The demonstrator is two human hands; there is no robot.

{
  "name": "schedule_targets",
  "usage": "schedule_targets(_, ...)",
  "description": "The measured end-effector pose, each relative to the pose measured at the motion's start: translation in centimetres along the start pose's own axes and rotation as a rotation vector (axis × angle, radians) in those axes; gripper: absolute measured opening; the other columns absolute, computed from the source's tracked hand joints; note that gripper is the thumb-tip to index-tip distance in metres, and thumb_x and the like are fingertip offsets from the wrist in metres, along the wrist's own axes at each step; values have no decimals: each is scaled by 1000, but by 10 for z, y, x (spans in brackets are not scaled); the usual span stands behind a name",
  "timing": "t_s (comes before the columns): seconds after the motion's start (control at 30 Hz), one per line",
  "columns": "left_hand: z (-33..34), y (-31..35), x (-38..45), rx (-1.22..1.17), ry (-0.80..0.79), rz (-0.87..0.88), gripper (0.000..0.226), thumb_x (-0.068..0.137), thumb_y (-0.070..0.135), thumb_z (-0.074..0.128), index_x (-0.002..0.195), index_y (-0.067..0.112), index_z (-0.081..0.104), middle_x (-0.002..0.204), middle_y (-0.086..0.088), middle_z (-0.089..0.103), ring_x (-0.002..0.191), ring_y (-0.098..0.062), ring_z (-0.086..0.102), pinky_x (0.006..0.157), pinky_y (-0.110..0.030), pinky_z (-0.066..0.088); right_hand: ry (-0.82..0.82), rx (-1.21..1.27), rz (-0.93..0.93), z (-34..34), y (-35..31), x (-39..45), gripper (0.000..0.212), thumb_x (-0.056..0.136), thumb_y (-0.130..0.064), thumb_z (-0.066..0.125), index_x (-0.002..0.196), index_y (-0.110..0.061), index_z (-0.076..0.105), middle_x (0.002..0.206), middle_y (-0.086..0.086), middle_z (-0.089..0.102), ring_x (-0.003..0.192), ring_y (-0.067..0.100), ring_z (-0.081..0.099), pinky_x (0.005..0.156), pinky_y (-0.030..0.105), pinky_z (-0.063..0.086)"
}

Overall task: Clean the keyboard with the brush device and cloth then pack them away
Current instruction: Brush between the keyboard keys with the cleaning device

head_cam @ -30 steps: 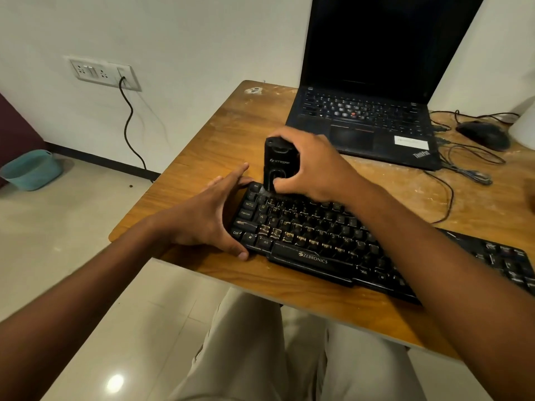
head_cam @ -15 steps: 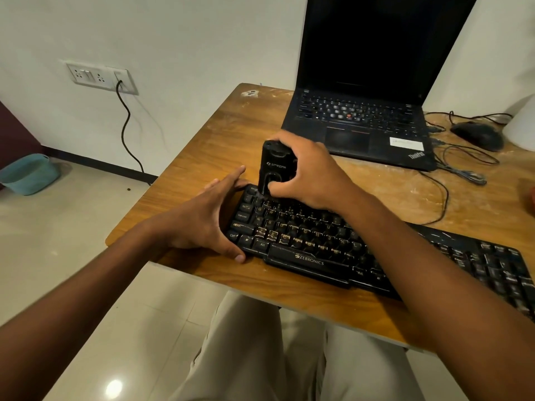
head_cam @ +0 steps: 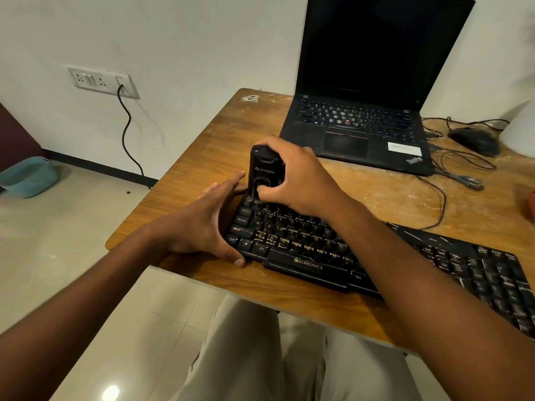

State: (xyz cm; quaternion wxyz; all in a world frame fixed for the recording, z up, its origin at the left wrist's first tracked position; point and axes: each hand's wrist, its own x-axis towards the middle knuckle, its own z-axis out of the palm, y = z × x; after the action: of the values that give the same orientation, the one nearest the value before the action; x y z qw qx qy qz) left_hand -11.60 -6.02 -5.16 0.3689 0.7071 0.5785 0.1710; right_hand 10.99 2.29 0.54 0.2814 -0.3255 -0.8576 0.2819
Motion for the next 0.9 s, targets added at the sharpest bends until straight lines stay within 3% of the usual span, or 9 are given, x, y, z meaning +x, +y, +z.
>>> schedule_targets(0.2, -1, 0, -1, 4, -10, -12, 160, 39, 69, 99, 156, 62, -9, 169, 14, 15, 159, -29, 13, 124, -62, 26, -213, -226, 98, -39, 10, 8, 63, 67, -20, 90, 117, -36, 56, 103, -7, 64, 93, 15, 61, 71, 30, 55)
schedule_targets(0.27, -1, 1, -2, 5, -9, -15, 160, 39, 69, 99, 156, 62, -9, 169, 13, 14, 159, -29, 13, 124, -62, 26, -151, -194, 72, -41, 6, 12, 60, 68, -20, 89, 113, -38, 54, 101, -9, 64, 94, 12, 61, 70, 25, 52)
schedule_targets(0.4, 0, 2, -1, 0, -4, -25, 160, 40, 67, 100, 155, 63, -10, 170, 11, 15, 159, -28, 13, 124, -62, 27, 5, 8, 5, -14, -1, 20, 62, 71, -19, 87, 126, -27, 57, 103, -9, 66, 92, 5, 65, 68, 14, 55)
schedule_targets(0.57, 0, 2, -2, 2, -2, -17, 160, 40, 68, 99, 155, 63, -10, 169, 12, 15, 159, -28, 13, 124, -61, 26, -99, -32, 41, -10, 11, 13, 63, 72, -18, 87, 125, -31, 57, 101, -8, 65, 91, 8, 65, 66, 17, 54)
schedule_targets(0.7, 0, 3, -1, 6, -4, -25, 159, 38, 71, 97, 155, 64, -11, 170, 12, 12, 159, -29, 11, 124, -62, 25, -250, -207, 103, -44, 17, 7, 64, 67, -20, 89, 120, -35, 57, 104, -8, 65, 98, 19, 60, 75, 35, 57)
schedule_targets(0.77, 0, 3, -2, 7, -1, -28, 160, 36, 72, 97, 154, 65, -10, 170, 11, 12, 159, -29, 11, 124, -63, 25, -246, -233, 105, -52, 13, 10, 61, 66, -21, 89, 117, -32, 58, 104, -7, 65, 101, 20, 58, 79, 40, 58)
schedule_targets(0.9, 0, 3, -1, 16, 6, -23, 161, 36, 70, 98, 155, 63, -9, 169, 12, 17, 159, -27, 13, 125, -61, 25, -88, -84, 47, -28, -2, 17, 64, 70, -18, 88, 126, -28, 58, 104, -8, 66, 93, 9, 64, 74, 25, 60)
